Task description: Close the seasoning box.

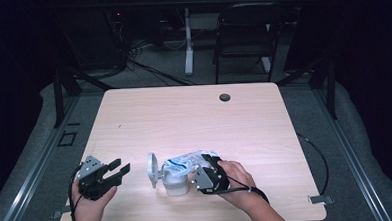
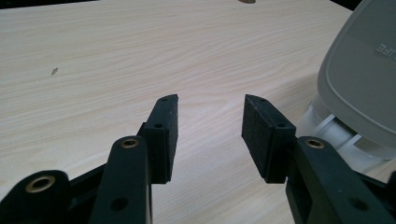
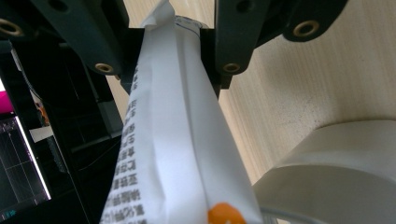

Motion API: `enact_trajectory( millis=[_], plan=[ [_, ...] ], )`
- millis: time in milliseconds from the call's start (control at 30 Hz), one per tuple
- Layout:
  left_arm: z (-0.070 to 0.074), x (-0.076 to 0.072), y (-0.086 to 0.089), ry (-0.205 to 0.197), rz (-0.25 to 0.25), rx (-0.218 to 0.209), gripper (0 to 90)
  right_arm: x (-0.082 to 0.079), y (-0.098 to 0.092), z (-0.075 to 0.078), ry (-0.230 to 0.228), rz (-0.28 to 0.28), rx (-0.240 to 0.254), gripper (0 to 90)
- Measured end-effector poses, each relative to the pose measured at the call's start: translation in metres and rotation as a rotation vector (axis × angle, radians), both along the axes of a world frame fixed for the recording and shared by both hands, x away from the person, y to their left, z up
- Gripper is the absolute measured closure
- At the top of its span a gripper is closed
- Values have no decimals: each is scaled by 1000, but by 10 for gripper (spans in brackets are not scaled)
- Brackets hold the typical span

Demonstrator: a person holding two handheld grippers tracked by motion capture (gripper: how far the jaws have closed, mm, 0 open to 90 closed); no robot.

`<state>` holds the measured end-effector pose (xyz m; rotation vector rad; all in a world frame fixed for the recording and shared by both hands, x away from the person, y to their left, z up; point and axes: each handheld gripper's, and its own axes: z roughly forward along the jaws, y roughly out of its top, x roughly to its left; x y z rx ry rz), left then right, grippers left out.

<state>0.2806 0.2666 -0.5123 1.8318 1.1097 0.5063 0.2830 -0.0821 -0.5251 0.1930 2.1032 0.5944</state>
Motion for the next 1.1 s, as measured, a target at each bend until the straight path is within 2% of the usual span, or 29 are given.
enact_trajectory(
  millis=[533,633,667,700,733,967,1000,1100],
  plan=[
    [0,0,0,-2,0,-1,565,-1,-2,-2,35,11,46,850],
    [0,0,0,-2,1,2,565,-1,-3,1,47,0,38,859],
    [0,0,0,-2,1,2,565,-1,-3,0,56,3,58,862],
    [0,0,0,-2,1,2,565,-1,-3,1,60,-2,54,864],
    [0,0,0,-2,1,2,565,0,-3,1,61,2,76,865],
    [0,0,0,-3,0,0,565,3,-9,5,100,-16,135,867],
    [0,0,0,-2,1,2,565,4,-10,5,109,-19,169,867],
    [0,0,0,-2,1,2,565,7,-14,8,136,-44,205,867]
  ],
)
